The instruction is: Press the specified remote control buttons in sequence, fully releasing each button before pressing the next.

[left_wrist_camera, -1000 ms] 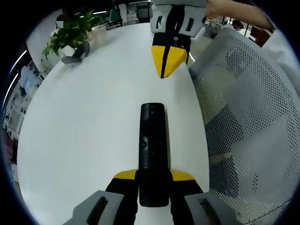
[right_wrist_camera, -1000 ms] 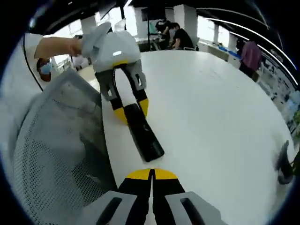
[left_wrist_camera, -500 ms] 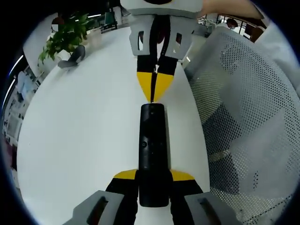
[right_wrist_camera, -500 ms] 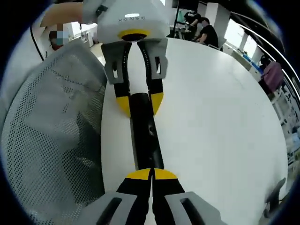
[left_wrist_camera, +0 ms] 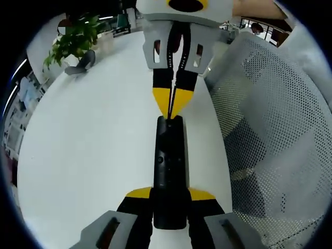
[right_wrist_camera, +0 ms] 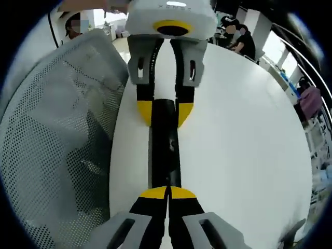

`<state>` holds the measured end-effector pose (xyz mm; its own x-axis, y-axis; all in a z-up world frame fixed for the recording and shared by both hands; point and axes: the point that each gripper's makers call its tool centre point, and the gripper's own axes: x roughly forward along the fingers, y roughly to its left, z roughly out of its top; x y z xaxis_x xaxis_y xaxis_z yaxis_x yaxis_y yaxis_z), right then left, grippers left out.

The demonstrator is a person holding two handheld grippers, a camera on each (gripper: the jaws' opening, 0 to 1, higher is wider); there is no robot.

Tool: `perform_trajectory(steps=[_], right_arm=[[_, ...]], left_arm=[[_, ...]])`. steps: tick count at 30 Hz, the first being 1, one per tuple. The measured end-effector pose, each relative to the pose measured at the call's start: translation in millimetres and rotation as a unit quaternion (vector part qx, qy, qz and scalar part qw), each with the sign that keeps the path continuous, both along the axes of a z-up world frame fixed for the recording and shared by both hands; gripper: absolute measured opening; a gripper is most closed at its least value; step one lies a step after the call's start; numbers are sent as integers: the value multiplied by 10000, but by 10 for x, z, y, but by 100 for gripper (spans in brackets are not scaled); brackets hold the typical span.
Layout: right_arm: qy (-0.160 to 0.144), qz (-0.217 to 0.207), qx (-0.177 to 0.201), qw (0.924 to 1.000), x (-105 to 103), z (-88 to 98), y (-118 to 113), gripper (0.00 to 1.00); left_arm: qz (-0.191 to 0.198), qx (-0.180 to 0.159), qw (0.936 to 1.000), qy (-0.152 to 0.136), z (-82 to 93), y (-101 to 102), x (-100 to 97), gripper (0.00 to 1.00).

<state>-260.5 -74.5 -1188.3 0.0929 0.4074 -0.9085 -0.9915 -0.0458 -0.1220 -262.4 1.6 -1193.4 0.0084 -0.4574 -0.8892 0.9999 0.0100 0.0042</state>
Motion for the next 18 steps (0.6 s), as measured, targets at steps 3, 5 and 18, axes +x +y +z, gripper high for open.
perform_trajectory(steps=[3,5,18], right_arm=[[-50,7,-81,10000,1,-13,14,0],[-67,-2,-62,10000,4,-11,2,0],[284,-317,544,9976,48,36,91,0]], left_arm=[[-11,-2,10000,24,0,-2,5,24],[-17,-1,10000,41,0,-2,5,24],[50,-29,9999,96,1,-2,7,24]])
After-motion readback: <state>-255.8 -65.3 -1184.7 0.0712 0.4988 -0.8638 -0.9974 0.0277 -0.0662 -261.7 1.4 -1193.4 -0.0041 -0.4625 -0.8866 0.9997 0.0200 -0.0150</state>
